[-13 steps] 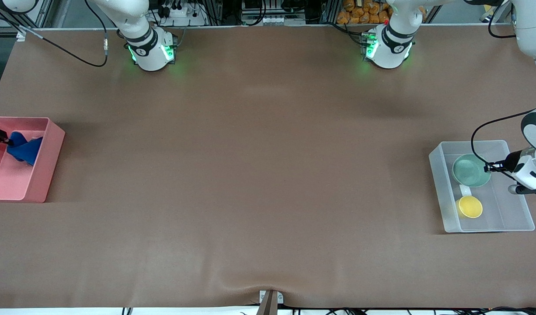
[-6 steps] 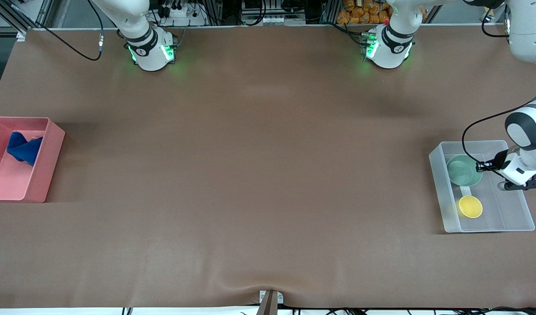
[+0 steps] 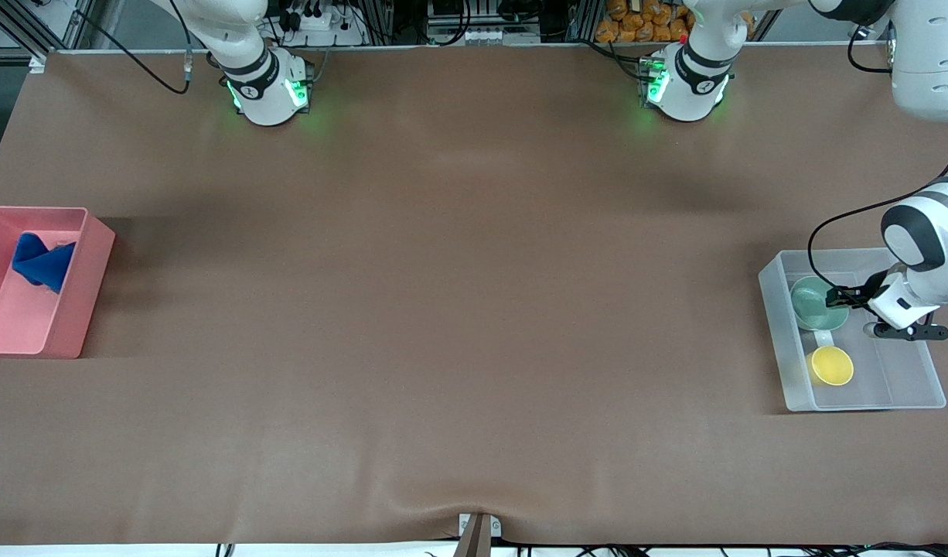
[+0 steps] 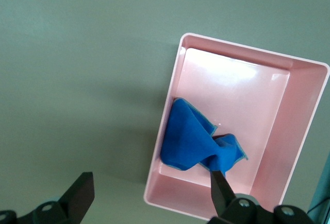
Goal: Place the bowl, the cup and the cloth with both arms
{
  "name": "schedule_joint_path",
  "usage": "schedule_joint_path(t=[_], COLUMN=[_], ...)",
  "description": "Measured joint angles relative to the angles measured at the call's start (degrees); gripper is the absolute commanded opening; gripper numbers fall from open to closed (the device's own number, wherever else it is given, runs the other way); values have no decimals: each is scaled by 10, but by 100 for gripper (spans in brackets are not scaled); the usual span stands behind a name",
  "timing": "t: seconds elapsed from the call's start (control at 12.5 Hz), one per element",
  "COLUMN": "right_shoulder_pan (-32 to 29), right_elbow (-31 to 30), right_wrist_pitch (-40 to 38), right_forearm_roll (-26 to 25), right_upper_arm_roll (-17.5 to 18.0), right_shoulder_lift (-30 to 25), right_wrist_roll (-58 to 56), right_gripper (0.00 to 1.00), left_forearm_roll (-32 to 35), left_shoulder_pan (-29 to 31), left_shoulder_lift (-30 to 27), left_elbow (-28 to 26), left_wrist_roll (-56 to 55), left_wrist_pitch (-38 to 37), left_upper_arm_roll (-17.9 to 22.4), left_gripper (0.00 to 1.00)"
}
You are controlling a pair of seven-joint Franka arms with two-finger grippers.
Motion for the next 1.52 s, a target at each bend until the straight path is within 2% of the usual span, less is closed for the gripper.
schedule_joint_path(t=[0.32, 0.48, 0.64, 0.96, 1.28, 1.36, 1.52], right_shoulder_pan=[59, 82, 85, 87, 87, 87, 87], right_elbow=[0, 0, 0, -2, -3, -3, -4], right_wrist_pitch=[-60, -85, -102, -147, -148, -148, -148], right_forearm_roll=[-29, -31, -47, -60, -63, -69, -89], right_upper_arm_roll=[-1, 14, 61, 152, 175, 183, 197], right_shoulder_lift=[-48, -72, -98, -142, -176, -182, -190], right_wrist_roll=[153, 245, 333, 481, 479, 477, 470], right_gripper=[100, 100, 100, 100, 100, 100, 100], left_forearm_roll=[0, -1, -1, -1, 0, 8, 31], left_shoulder_pan=[-13, -17, -33, -97, -108, -107, -97], left_shoulder_lift=[-7, -27, -59, -112, -193, -217, -262], left_elbow=[73, 95, 98, 98, 101, 101, 101], left_wrist_roll=[0, -4, -30, -155, -186, -202, -278], left_wrist_pitch=[-59, -90, -128, -185, -258, -276, -303], left_upper_arm_roll=[0, 1, 1, 7, 5, -8, -61], left_gripper=[100, 100, 100, 100, 100, 100, 100])
